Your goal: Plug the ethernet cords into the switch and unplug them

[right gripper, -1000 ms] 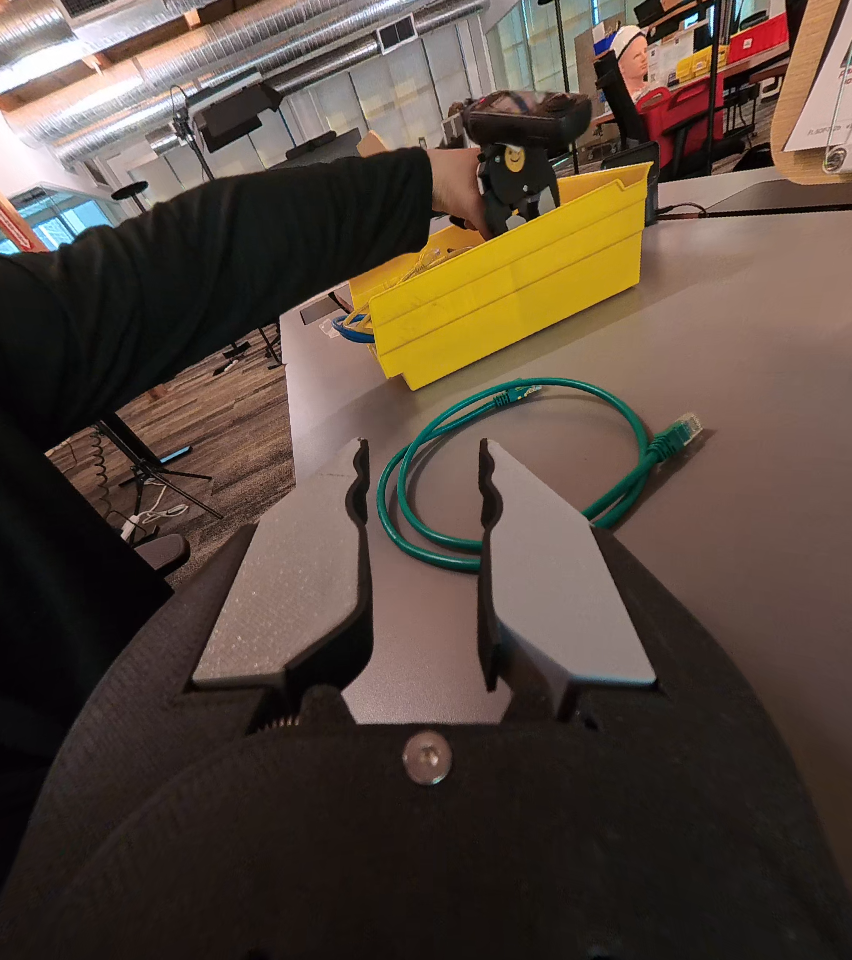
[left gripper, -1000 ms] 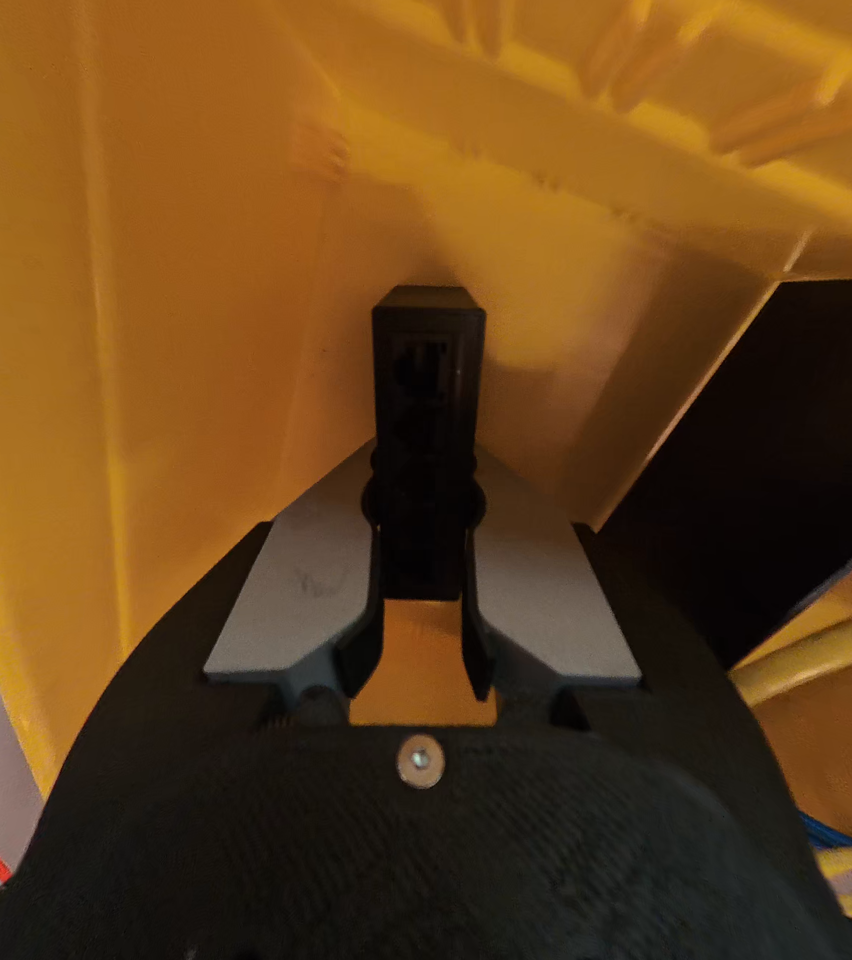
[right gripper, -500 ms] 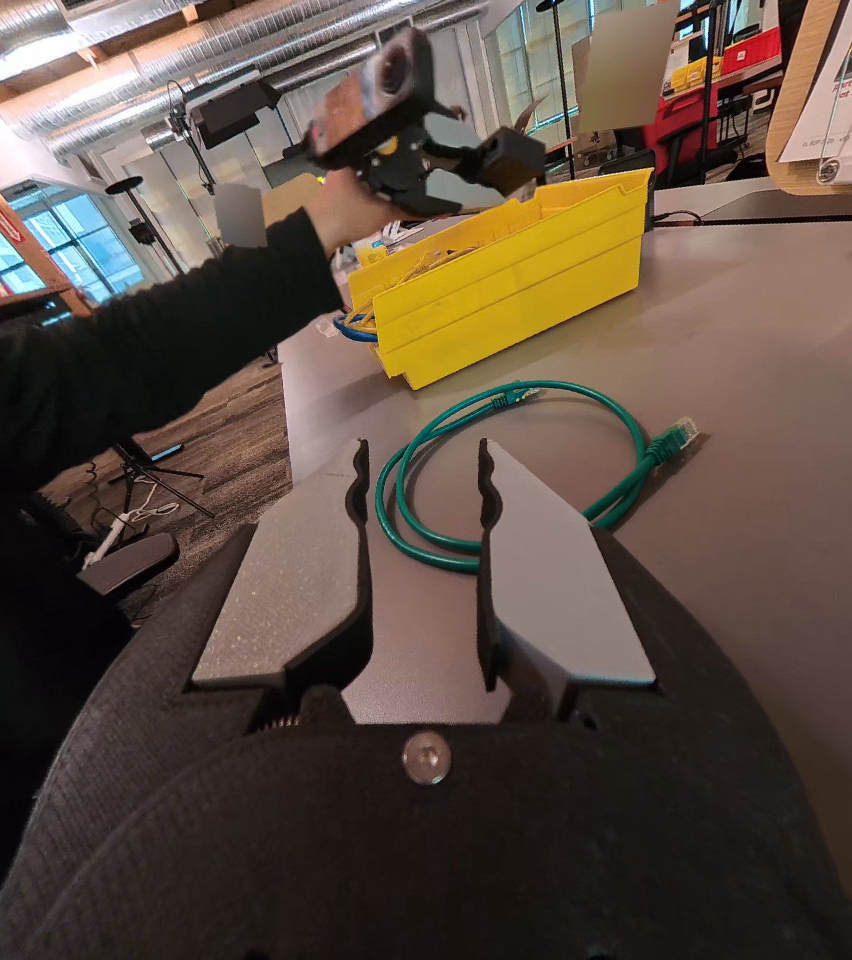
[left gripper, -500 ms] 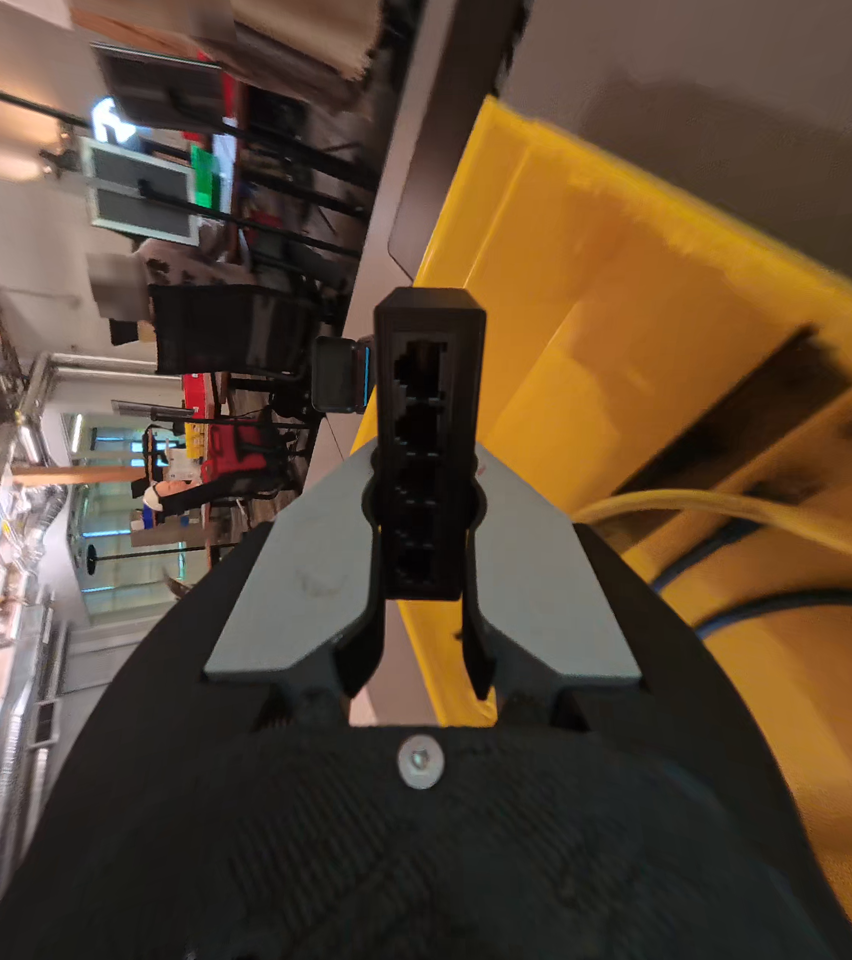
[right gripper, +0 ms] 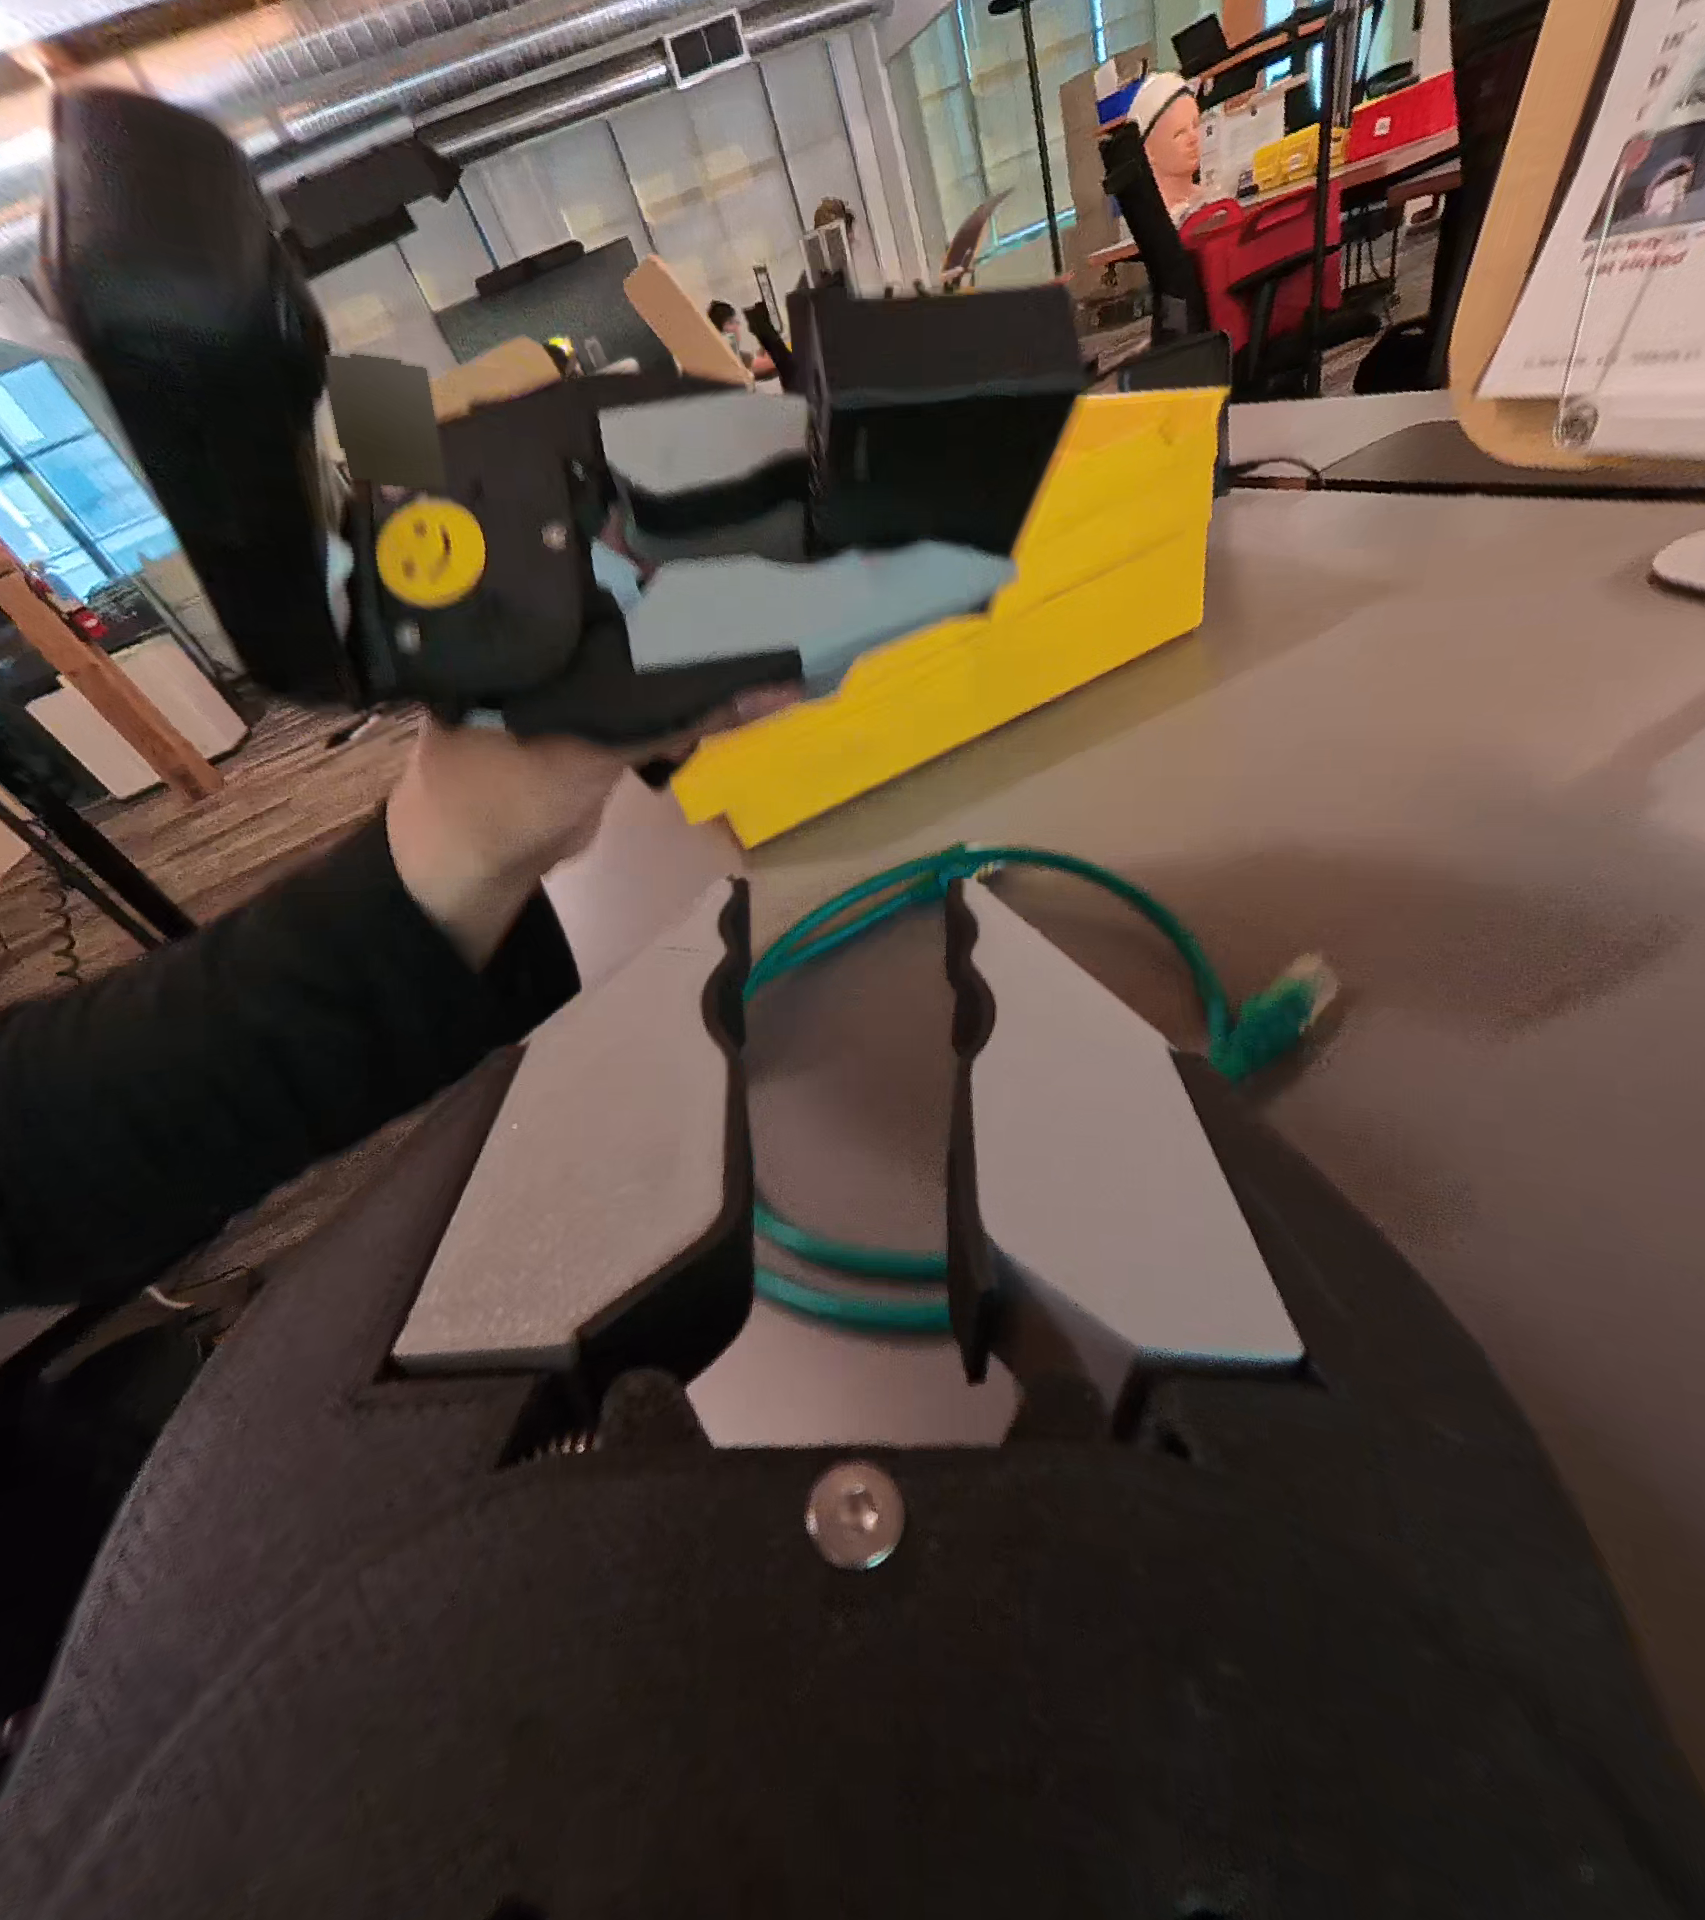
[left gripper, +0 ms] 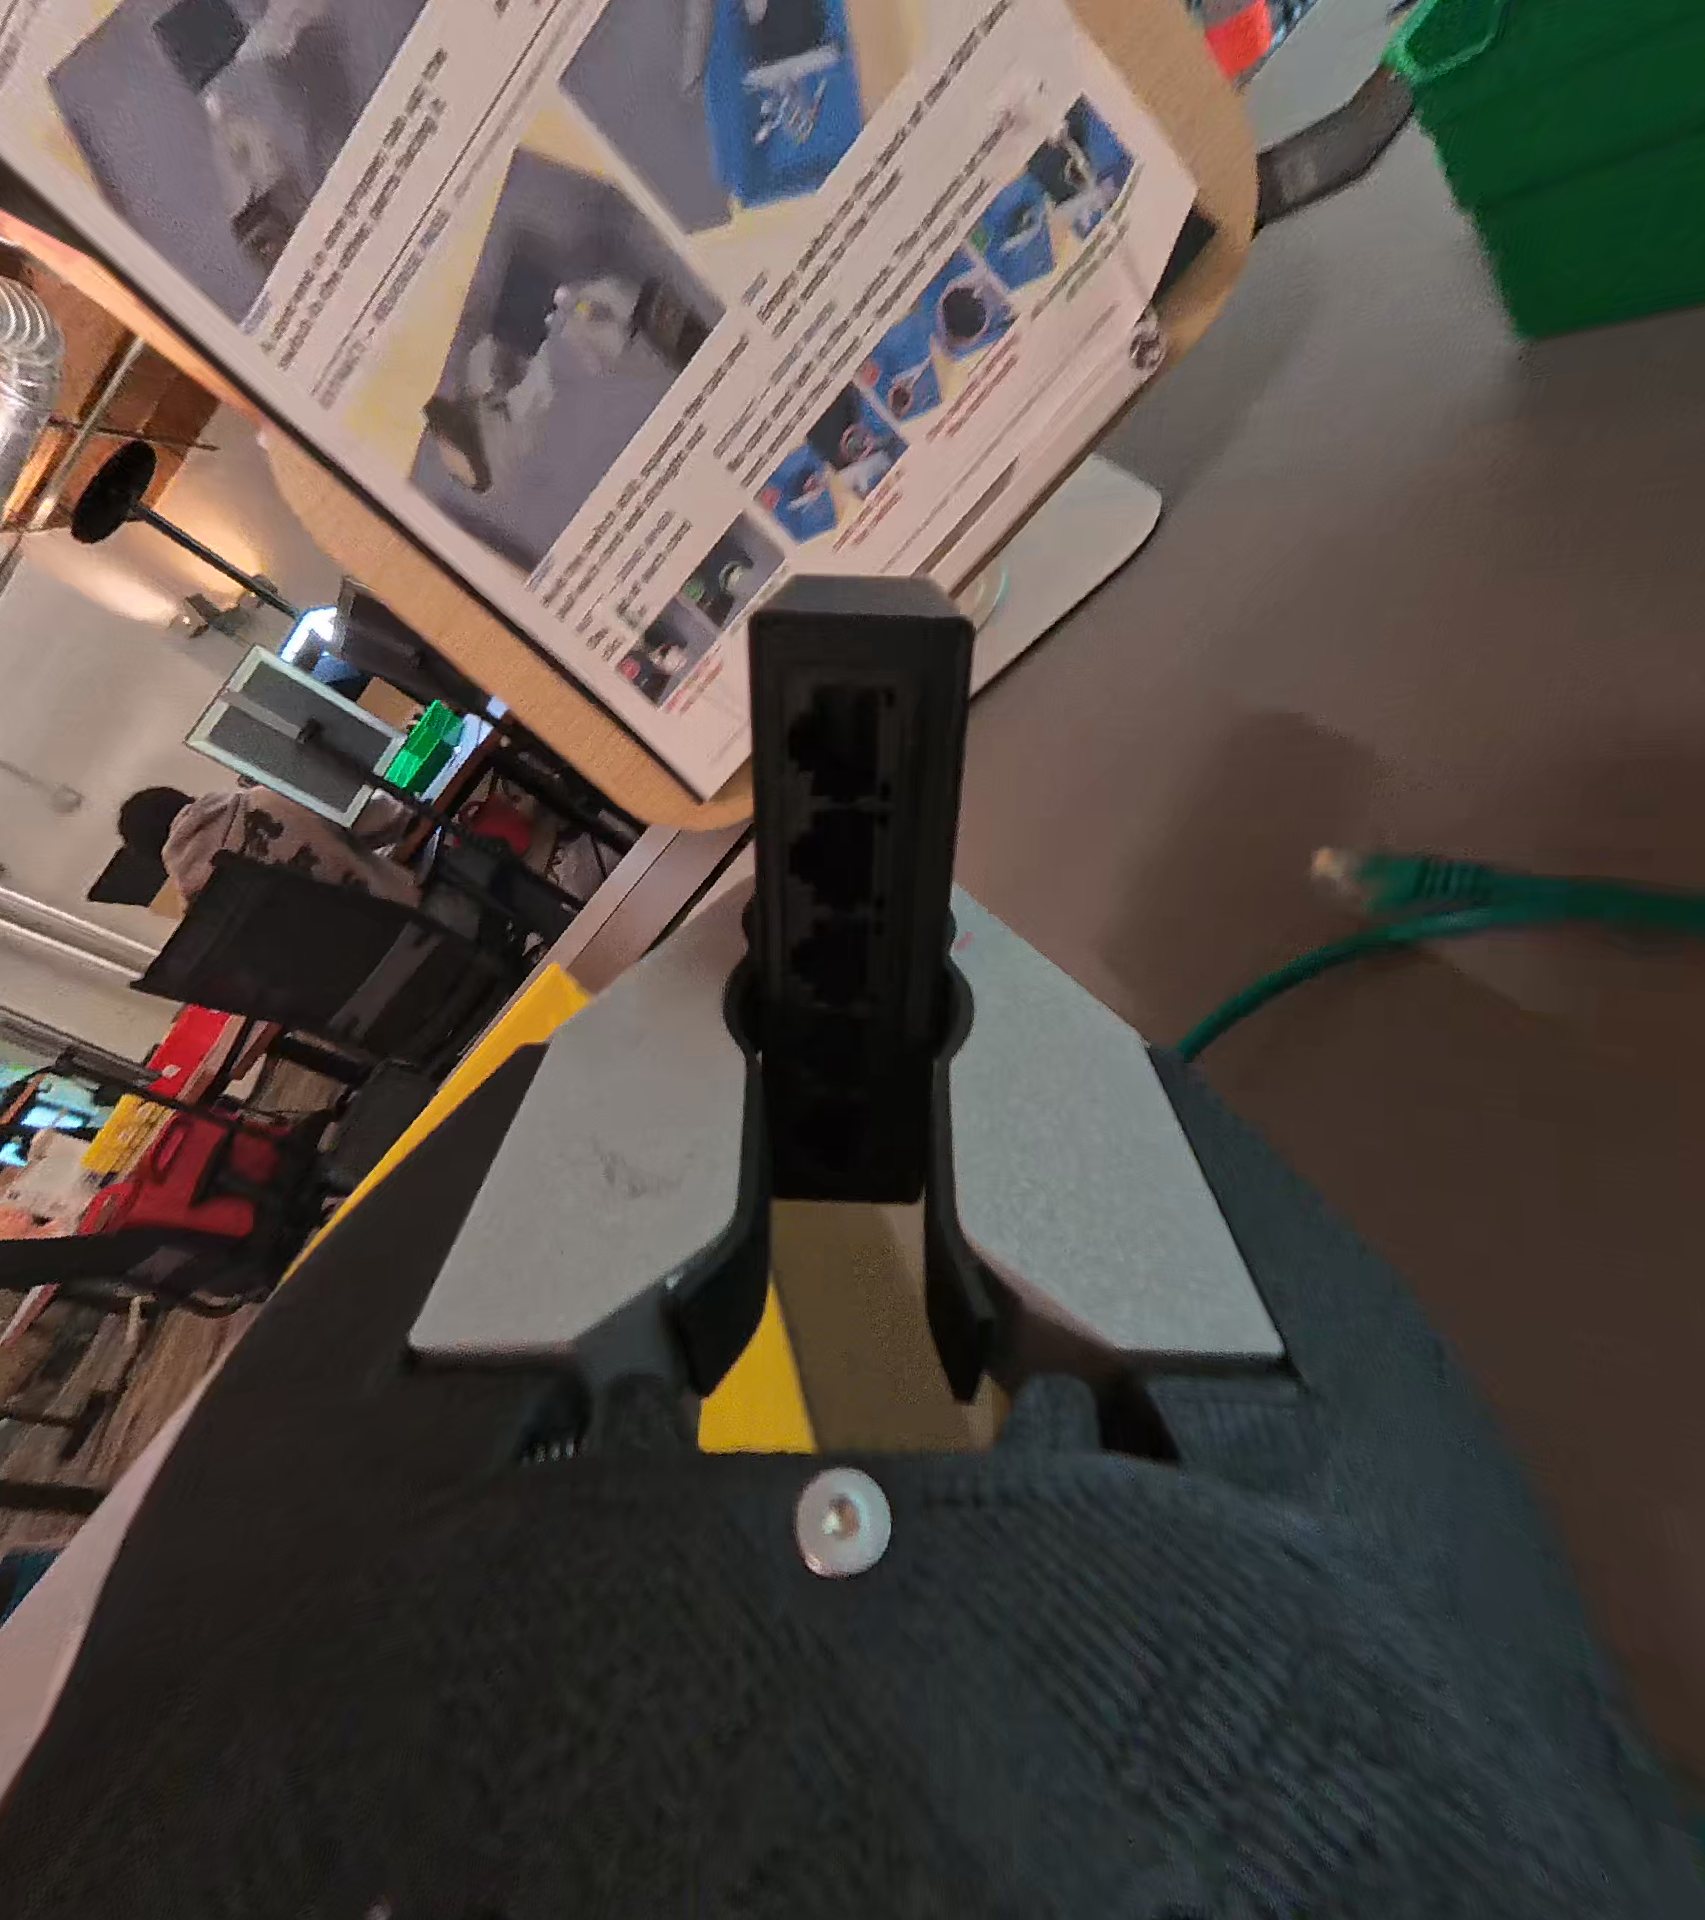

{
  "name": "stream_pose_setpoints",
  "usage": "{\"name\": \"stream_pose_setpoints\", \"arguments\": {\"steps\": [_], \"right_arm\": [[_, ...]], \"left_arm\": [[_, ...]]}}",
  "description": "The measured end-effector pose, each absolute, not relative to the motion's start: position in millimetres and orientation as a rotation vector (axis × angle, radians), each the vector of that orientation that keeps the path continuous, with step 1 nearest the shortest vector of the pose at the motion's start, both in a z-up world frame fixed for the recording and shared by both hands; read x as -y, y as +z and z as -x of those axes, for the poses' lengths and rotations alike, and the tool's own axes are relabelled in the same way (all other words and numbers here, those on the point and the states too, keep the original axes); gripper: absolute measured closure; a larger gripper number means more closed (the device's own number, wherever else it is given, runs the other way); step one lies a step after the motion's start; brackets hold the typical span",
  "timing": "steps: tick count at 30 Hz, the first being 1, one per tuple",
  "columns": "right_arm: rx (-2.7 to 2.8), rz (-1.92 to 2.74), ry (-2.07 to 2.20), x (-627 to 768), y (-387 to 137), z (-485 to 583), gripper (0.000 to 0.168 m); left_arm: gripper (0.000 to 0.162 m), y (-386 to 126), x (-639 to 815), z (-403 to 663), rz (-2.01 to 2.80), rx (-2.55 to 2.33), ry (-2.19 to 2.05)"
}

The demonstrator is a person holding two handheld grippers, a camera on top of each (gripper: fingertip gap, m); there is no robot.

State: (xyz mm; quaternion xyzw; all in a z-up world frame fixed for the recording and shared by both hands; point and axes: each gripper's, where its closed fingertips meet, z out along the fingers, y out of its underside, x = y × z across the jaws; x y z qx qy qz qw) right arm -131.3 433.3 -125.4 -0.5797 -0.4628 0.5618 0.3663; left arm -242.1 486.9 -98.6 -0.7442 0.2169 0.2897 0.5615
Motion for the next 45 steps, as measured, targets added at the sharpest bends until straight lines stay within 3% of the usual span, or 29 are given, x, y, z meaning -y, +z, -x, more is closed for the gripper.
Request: {"name": "stream_pose_setpoints", "arguments": {"steps": [6, 12, 15, 19, 23, 37, 45], "right_arm": [[1.136, 1.471, 1.300, -504, -93, 189, 0.120], [1.053, 1.437, 1.415, -526, -107, 213, 0.117], [1.041, 1.435, 1.279, -537, -123, 217, 0.117], [1.023, 1.315, 1.300, -535, -104, 218, 0.119], [1.077, 1.294, 1.424, -523, -104, 225, 0.110], [1.098, 1.341, 1.397, -522, -105, 211, 0.113], [1.062, 1.361, 1.089, -543, -107, 210, 0.113]], "left_arm": [[0.136, -114, -540, 247, 1.716, -0.394, 0.570], [0.136, -135, -553, 253, 1.747, -0.403, 0.371], [0.136, -128, -549, 252, 1.708, -0.400, 0.358], [0.136, -132, -550, 248, 1.709, -0.380, 0.291], [0.136, -144, -547, 234, 1.743, -0.439, 0.240], [0.124, -162, -540, 199, 1.752, -0.613, 0.253], [0.135, -165, -541, 224, 1.833, -0.425, 0.169]]}}
